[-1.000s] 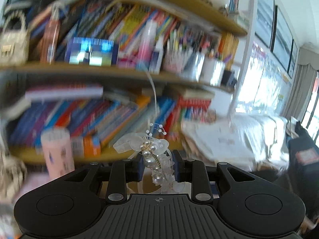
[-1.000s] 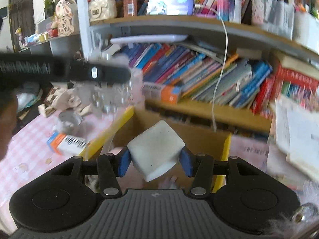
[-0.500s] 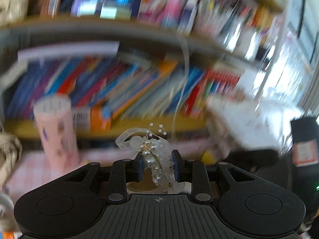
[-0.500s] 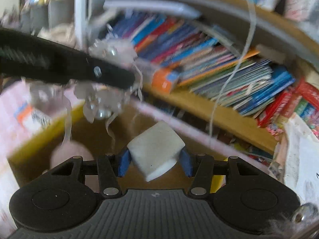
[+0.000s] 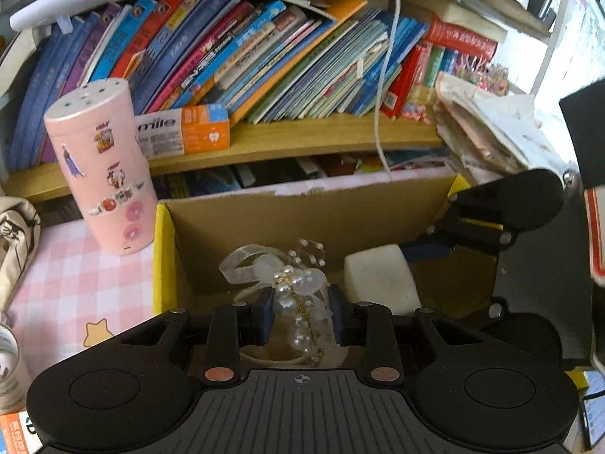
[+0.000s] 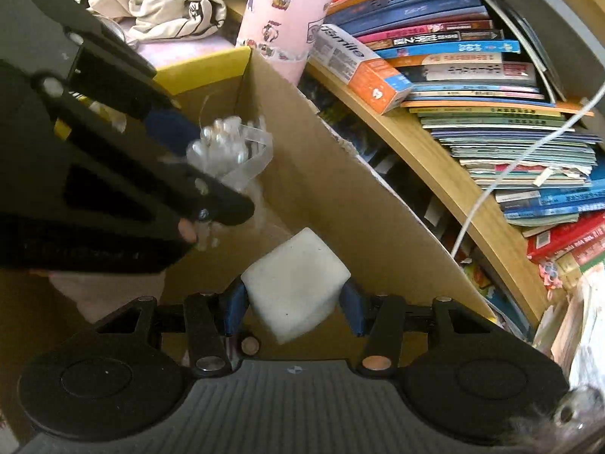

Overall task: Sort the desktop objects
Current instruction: 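Lower the ornament into the box and open the left tool while the right tool releases the sponge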

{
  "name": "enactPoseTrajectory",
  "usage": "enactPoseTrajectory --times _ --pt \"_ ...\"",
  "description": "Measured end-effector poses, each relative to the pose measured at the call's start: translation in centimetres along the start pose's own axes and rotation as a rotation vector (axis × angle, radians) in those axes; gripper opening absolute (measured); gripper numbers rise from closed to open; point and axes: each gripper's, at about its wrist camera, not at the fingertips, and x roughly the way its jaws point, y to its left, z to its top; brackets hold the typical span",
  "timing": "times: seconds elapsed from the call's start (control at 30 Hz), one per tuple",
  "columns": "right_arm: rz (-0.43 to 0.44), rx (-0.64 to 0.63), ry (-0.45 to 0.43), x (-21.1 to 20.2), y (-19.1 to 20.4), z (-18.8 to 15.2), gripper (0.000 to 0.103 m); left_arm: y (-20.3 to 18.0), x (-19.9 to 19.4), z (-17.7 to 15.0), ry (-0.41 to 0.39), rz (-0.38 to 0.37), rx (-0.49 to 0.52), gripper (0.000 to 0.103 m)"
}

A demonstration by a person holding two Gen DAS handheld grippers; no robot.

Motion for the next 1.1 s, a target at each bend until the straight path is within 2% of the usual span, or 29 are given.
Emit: enactPoseTrajectory --times 0.27,0.4,0.57,0.73,1.1 --pt "0.031 0.001 0.018 0.7 0.2 0.4 0.049 -0.7 -0.5 -0.2 -0.008 -0.021 0.047 0.049" --pt "0.040 -0.001 0.032 1.1 0.3 0.5 0.050 -0.5 -1.5 -0.2 -0.037 0.003 0.027 0.069" --pt "0.042 0.003 0.039 1.2 0.3 0.7 0.054 0.0 -3.0 -0.3 -0.073 0.013 0.003 0.072" --pt "0.020 0.010 0.008 0.2 0.3 0.7 0.078 0.5 -4.5 -0.7 -0.107 0.023 -0.016 0.079" --pt "0.014 0.095 -0.084 -4.6 0.3 -0.7 0.086 1.1 -8.1 -2.8 -0.154 0.057 -0.038 0.084"
